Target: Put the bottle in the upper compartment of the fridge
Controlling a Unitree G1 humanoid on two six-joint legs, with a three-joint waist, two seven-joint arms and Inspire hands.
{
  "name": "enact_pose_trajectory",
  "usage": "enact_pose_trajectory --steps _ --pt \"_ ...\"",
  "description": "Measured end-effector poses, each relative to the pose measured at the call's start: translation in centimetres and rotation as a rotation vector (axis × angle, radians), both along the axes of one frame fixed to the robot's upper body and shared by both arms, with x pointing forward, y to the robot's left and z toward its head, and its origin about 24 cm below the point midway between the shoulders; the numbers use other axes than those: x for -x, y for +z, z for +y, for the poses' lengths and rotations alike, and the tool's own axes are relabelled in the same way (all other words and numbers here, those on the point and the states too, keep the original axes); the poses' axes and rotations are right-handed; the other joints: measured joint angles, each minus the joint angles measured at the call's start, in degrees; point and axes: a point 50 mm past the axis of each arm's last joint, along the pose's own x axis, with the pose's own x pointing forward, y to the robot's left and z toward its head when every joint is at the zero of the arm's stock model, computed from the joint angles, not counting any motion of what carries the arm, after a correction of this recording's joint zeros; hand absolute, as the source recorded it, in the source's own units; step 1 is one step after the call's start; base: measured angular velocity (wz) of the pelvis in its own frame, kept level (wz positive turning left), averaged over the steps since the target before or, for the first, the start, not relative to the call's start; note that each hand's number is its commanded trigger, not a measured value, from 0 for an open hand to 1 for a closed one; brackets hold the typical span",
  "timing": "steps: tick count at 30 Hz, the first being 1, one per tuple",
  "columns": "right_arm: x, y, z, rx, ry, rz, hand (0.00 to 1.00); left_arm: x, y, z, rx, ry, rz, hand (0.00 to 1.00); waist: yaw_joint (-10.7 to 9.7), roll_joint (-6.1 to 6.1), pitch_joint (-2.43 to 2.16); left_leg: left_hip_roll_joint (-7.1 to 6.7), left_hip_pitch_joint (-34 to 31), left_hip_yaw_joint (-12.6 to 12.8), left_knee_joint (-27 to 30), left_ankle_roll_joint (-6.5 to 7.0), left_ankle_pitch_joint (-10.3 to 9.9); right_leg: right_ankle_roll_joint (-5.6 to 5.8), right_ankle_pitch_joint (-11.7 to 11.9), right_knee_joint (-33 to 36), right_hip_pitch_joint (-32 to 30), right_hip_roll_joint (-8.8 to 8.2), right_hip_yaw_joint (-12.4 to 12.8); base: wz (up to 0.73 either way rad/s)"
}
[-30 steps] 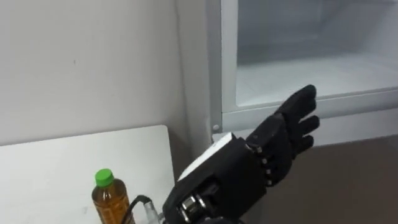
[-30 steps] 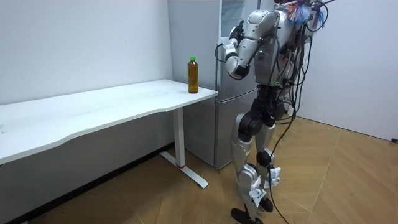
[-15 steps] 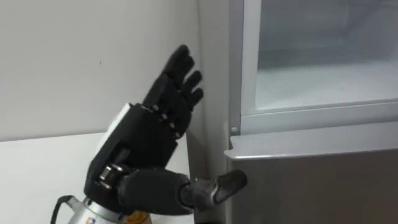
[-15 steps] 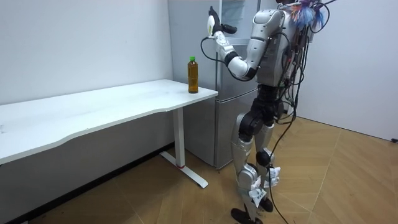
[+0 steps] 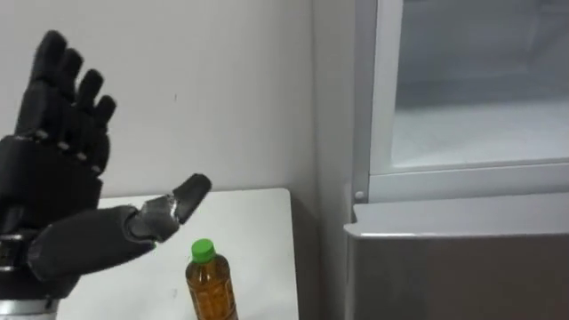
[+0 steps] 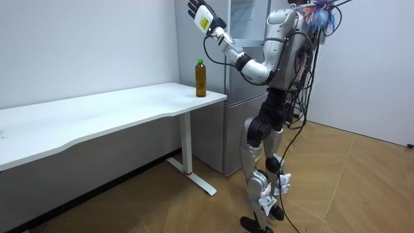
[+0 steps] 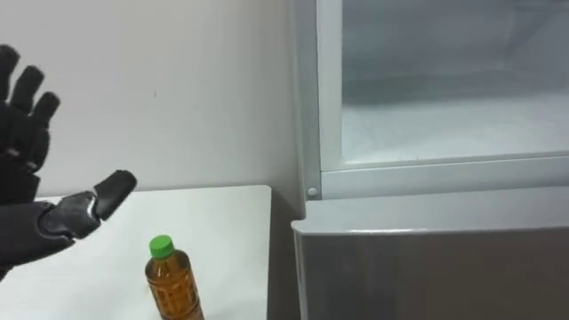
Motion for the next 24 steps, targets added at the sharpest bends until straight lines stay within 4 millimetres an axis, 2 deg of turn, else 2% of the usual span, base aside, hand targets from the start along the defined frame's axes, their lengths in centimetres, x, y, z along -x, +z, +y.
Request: enact_pose_trajectory --steps 8,11,15,17,20,24 --pt "0.6 0.0 -0.4 0.004 -0.048 0.0 0.0 1.9 -1.1 3.1 0.066 0.219 0.036 0.0 0.4 0.04 -0.03 -0.27 -0.1 -0.3 -0.1 0.0 0.0 0.26 -0.3 0.1 -0.1 -0.24 -0.1 0.01" --pt "0.7 0.0 -0.3 0.003 -0.049 0.002 0.0 1.9 -1.4 3.5 0.085 0.243 0.049 0.0 1.5 -0.16 -0.08 -0.27 0.0 -0.3 -0.1 0.0 0.0 0.27 -0.3 0.1 -0.1 -0.25 -0.1 0.0" --pt "1.1 0.0 -0.4 0.009 -0.064 0.009 0.0 1.7 -2.3 4.2 0.109 0.287 0.093 0.0 2.0 -0.24 -0.11 -0.36 0.1 -1.5 -0.3 0.01 0.0 0.26 -0.3 0.1 0.0 -0.22 -0.2 0.0" --pt "1.2 0.1 -0.5 0.026 -0.079 0.009 0.0 1.9 -4.0 5.2 0.161 0.329 0.166 0.0 2.2 -0.29 0.04 -0.38 0.6 -1.5 -0.4 0.0 0.0 0.27 -0.4 0.0 0.7 -0.22 -0.1 -0.02" --pt "1.2 0.0 -0.5 0.029 -0.085 0.018 0.0 2.4 -7.1 6.5 0.268 0.373 0.298 0.0 1.9 -0.24 -0.02 -0.43 0.8 -2.0 -0.4 0.01 0.0 0.25 -0.5 -0.1 1.0 -0.19 -0.2 0.02" --pt "1.2 0.0 -0.4 0.022 -0.097 0.025 0.0 3.2 -10.7 7.3 0.313 0.44 0.465 0.0 2.0 -0.37 -0.11 -0.48 0.9 -2.8 -0.3 0.01 0.0 0.24 -0.5 0.0 0.9 -0.15 -0.3 0.04"
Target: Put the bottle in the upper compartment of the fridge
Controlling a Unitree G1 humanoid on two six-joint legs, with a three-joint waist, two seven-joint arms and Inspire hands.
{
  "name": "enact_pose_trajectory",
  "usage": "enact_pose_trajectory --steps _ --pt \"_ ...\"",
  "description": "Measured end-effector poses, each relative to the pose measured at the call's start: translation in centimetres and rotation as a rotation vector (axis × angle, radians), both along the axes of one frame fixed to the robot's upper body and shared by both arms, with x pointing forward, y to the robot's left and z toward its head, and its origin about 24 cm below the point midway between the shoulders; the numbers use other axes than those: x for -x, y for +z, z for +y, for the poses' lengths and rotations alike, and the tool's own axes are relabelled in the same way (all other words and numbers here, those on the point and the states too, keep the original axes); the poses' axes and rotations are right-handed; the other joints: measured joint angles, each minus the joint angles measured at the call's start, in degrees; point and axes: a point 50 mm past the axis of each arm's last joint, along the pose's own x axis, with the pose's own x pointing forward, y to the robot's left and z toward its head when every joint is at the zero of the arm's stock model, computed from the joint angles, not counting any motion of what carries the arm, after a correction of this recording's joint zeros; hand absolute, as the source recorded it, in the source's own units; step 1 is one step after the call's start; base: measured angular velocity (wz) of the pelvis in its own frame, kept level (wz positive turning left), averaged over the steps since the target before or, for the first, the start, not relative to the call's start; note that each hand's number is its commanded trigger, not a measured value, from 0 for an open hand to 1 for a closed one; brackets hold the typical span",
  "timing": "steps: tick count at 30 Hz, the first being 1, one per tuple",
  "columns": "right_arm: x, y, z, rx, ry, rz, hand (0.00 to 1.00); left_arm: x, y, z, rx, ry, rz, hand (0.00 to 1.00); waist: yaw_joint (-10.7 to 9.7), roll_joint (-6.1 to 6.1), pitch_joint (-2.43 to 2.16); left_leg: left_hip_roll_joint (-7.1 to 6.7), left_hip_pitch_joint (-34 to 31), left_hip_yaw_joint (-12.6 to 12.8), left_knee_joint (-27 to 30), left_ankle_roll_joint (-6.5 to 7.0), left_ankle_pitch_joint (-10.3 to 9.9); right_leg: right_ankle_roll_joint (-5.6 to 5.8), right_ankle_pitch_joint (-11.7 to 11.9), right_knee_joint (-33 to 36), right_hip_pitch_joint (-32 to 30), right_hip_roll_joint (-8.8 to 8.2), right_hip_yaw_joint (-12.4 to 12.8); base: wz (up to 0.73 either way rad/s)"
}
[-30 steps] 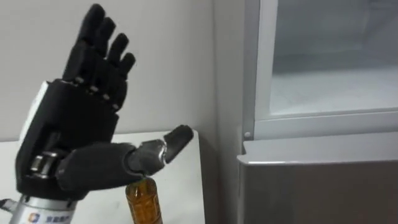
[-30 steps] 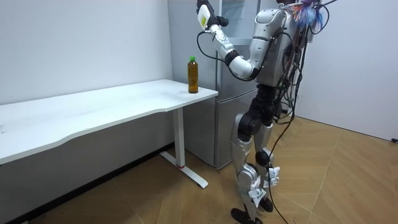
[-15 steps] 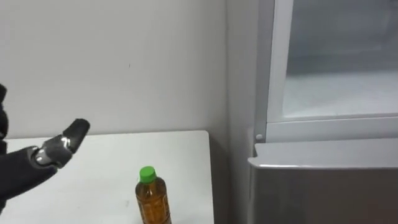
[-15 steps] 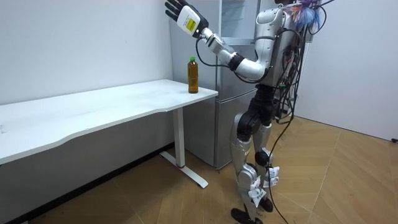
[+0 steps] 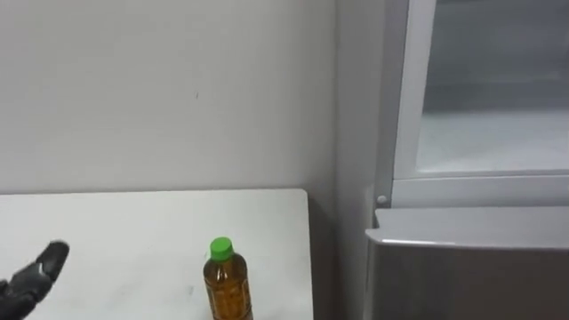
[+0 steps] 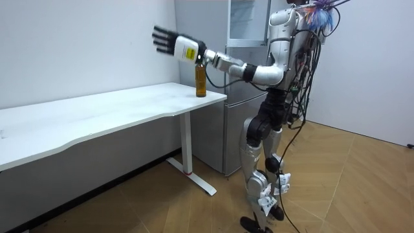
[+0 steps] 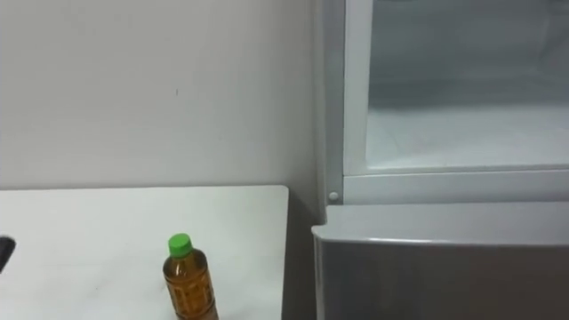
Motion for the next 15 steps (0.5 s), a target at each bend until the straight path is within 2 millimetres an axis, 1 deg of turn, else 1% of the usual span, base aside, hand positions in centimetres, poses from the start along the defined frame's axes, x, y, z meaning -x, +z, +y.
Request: enact_pose_trajectory --steps 1,3,4,6,7,9,10,11,12,15 --pt "0.0 0.0 0.0 0.0 0.0 0.0 0.0 0.1 -0.4 0.1 0.008 0.009 0.016 0.0 0.0 0.13 0.06 -0.02 0.0 -0.2 0.0 0.0 0.0 0.0 0.0 0.0 0.0 0.0 0.0 0.0" --pt "0.0 0.0 0.0 0.001 0.0 0.006 0.0 0.7 -2.0 0.4 0.039 0.042 0.083 0.0 0.3 -0.32 -0.08 -0.06 0.0 -0.3 0.0 0.01 0.0 0.0 -0.1 -0.1 -0.1 -0.06 0.0 0.0" --pt "0.0 0.0 -0.1 0.004 0.005 0.009 0.0 0.9 -2.6 0.5 0.048 0.049 0.106 0.0 0.4 -0.3 -0.09 -0.08 0.1 -0.3 0.0 0.02 0.0 -0.01 -0.1 0.0 -0.1 -0.1 0.0 -0.06" --pt "0.0 0.0 -0.1 0.006 0.014 0.012 0.0 1.7 -5.5 1.0 0.094 0.082 0.226 0.0 0.6 -0.34 -0.2 -0.07 0.2 -0.3 0.1 0.02 0.0 -0.01 -0.1 0.1 0.0 -0.11 0.1 -0.02" --pt "0.1 0.0 -0.1 0.006 0.012 0.013 0.0 1.9 -6.2 1.0 0.106 0.09 0.257 0.0 0.4 -0.47 -0.16 -0.07 0.2 -0.3 0.1 0.02 0.0 -0.02 -0.1 0.1 0.1 -0.11 0.0 0.06" --pt "0.2 0.0 -0.1 0.011 0.026 0.018 0.0 3.2 -9.3 1.0 0.156 0.128 0.392 0.0 0.3 -0.54 -0.14 -0.05 0.1 -0.3 0.0 0.02 0.0 -0.02 -0.1 0.0 0.1 -0.06 0.1 0.02" --pt "0.1 0.0 -0.1 0.013 0.033 0.018 0.0 3.5 -10.0 0.9 0.168 0.134 0.421 0.0 0.4 -0.59 -0.12 -0.04 0.0 -0.3 0.0 0.02 0.0 -0.02 -0.1 0.0 -0.1 -0.05 0.1 0.0" --pt "0.1 0.0 -0.1 0.014 0.038 0.019 0.0 4.0 -11.3 0.7 0.189 0.137 0.481 0.0 0.7 -0.7 -0.04 -0.03 -0.1 -0.2 0.0 0.02 0.0 -0.02 -0.1 0.0 -0.2 -0.06 0.1 0.0" --pt "0.1 0.0 -0.1 0.013 0.04 0.019 0.0 4.7 -12.6 0.3 0.21 0.137 0.544 0.0 0.9 -0.69 -0.08 -0.03 -0.2 -0.1 0.0 0.03 0.0 -0.03 -0.1 0.0 -0.2 -0.09 0.1 0.0" --pt "0.0 0.0 -0.1 0.004 0.046 0.013 0.0 6.1 -15.0 -0.7 0.241 0.116 0.665 0.0 1.1 -0.96 -0.07 -0.01 -0.4 -0.2 0.0 0.05 0.0 -0.02 -0.1 0.0 -0.2 -0.11 0.1 0.0"
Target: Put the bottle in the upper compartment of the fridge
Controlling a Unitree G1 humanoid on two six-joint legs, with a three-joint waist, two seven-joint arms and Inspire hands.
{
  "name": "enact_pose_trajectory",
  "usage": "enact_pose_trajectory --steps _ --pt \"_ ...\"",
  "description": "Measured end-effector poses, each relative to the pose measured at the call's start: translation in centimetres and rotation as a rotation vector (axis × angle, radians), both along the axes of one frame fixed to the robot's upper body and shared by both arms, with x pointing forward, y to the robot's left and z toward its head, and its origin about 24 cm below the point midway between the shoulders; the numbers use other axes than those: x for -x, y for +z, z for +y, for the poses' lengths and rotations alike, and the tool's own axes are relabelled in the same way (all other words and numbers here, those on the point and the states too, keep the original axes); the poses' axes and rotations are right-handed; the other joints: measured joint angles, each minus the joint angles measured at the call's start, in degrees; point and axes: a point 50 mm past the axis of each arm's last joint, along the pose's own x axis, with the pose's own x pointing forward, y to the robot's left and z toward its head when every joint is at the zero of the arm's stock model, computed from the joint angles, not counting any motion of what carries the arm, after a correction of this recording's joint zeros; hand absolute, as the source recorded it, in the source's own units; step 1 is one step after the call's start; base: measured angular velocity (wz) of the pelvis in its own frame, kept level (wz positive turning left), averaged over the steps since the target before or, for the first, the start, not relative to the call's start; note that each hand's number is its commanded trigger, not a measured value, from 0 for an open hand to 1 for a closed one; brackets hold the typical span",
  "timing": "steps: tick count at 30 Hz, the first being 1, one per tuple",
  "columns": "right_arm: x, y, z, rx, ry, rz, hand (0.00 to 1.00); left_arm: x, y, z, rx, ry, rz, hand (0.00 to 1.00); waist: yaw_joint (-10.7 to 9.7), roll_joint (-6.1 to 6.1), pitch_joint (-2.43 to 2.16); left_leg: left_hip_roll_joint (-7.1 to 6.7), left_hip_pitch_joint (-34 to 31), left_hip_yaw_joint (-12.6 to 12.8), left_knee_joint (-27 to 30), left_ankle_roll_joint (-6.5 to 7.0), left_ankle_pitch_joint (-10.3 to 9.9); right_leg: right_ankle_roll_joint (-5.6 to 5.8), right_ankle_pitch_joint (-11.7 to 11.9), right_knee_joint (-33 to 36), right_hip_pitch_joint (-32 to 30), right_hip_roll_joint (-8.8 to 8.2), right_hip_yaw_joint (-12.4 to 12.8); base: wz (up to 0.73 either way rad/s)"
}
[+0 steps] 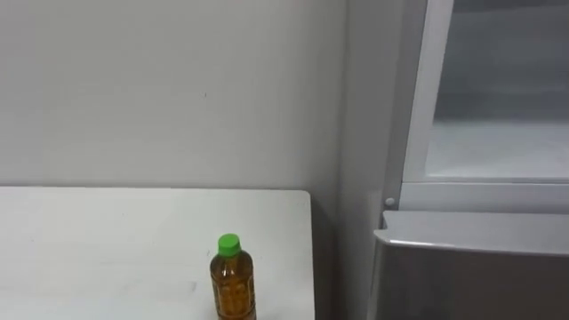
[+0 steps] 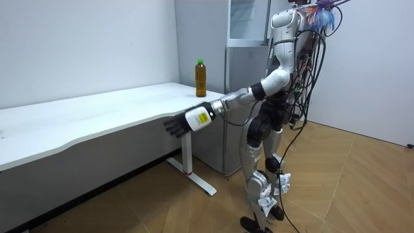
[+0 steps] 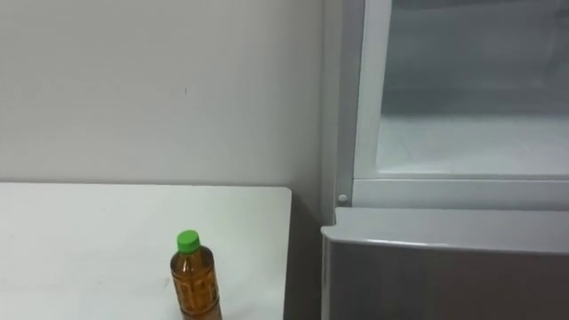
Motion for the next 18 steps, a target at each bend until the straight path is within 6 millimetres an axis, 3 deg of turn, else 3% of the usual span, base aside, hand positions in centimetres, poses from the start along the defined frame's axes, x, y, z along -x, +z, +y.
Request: enact_pose_trajectory --steps 9,11,18 --pt "-0.5 0.0 0.1 -0.007 0.026 -0.021 0.0 4.5 -4.6 -1.6 0.057 -0.055 0.288 0.0 -0.6 -0.21 -0.09 -0.06 0.0 -0.1 0.0 -0.01 0.0 0.0 0.0 0.1 0.3 0.05 -0.2 0.0" --pt "-0.5 0.1 0.1 -0.008 0.022 -0.022 0.0 5.1 -5.2 -2.1 0.074 -0.084 0.324 0.0 -0.6 -0.65 0.14 -0.05 0.0 0.1 0.0 -0.01 0.0 0.0 0.0 0.1 0.3 0.05 -0.3 0.02" --pt "-0.9 0.0 0.4 -0.012 0.045 -0.032 0.0 6.9 -6.8 -3.7 0.104 -0.238 0.454 0.0 -1.5 -0.6 0.23 -0.06 -0.1 0.2 0.0 0.0 0.0 0.01 -0.1 0.0 0.1 -0.02 -0.1 0.0"
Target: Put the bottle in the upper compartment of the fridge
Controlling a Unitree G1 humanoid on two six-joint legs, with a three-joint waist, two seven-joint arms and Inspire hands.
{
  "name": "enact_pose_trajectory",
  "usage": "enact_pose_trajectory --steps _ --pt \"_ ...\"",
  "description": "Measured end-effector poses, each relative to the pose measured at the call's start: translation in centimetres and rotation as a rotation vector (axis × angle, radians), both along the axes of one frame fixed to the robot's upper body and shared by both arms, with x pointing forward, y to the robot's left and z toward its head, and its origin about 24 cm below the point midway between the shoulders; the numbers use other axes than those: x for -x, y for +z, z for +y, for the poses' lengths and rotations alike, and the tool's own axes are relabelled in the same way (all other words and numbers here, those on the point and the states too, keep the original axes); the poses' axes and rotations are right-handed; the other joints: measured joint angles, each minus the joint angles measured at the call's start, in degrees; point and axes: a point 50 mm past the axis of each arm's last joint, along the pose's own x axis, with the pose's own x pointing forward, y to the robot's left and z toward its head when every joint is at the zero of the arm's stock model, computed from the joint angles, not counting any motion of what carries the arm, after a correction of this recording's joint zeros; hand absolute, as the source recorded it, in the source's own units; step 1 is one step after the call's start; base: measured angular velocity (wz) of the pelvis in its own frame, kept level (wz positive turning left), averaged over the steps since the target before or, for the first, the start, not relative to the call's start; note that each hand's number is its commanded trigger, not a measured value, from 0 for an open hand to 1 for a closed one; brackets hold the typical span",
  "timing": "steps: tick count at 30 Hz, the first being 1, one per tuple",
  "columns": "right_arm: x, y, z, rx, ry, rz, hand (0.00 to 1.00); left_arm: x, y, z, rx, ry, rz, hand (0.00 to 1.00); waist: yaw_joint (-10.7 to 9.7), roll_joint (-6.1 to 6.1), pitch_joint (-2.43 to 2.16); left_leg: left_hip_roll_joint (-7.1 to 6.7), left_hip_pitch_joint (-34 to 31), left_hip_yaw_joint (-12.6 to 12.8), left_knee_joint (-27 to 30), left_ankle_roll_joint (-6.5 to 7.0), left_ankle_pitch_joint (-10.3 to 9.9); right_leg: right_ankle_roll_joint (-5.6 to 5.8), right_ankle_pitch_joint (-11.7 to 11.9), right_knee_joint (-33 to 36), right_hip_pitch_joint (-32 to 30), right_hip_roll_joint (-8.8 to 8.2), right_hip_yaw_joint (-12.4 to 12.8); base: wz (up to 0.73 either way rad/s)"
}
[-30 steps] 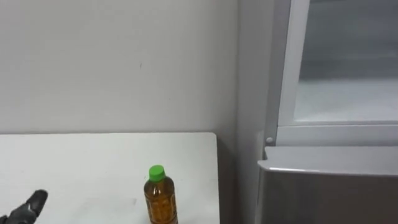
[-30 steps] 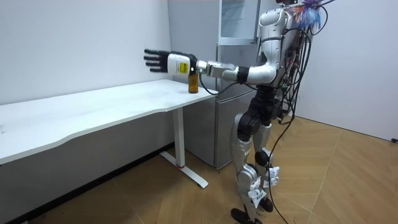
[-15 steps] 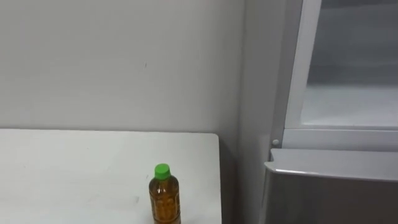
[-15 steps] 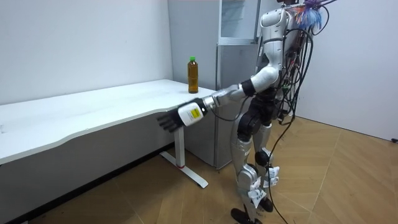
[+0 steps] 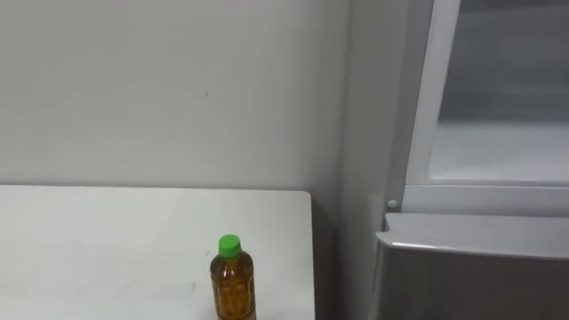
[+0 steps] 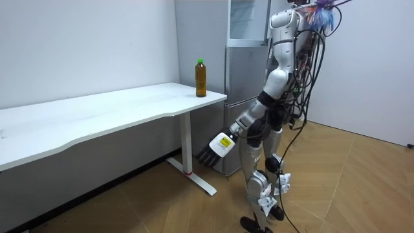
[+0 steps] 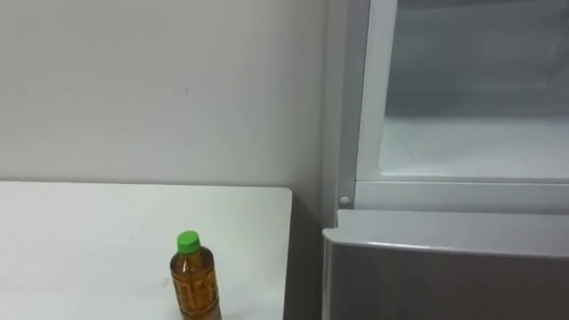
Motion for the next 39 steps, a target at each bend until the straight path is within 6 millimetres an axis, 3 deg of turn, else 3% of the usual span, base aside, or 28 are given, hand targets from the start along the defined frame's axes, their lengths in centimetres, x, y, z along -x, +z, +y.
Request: enact_pose_trajectory --steps 9,14,24,39 --pt "0.3 -0.1 0.1 0.0 0.005 0.012 0.0 3.6 -1.4 -0.5 0.035 -0.054 0.191 0.0 -0.5 0.38 -0.09 -0.04 0.0 0.1 0.0 0.0 0.0 0.0 0.0 0.1 0.1 0.04 0.1 0.01" --pt "0.4 -0.1 0.1 0.004 -0.003 0.015 0.0 4.6 -1.7 -0.7 0.028 -0.143 0.277 0.0 -1.5 0.38 -0.1 -0.04 0.0 0.1 0.0 0.0 0.0 -0.01 0.0 0.0 0.0 0.07 0.2 0.0" --pt "-0.2 -0.2 0.6 -0.016 0.004 0.006 0.0 3.7 -1.8 -1.0 0.012 -0.326 0.329 0.0 -3.2 -0.51 -0.5 0.13 -1.7 1.4 0.2 0.0 0.0 -0.07 0.1 0.2 -1.8 0.03 0.4 -0.01" --pt "-0.7 -0.2 0.8 -0.016 0.046 0.006 0.0 3.1 -1.8 -0.9 -0.004 -0.352 0.335 0.0 -3.3 -1.18 -0.37 0.12 -2.4 1.4 0.0 0.0 0.0 -0.06 0.1 0.0 -2.5 0.05 0.3 0.0"
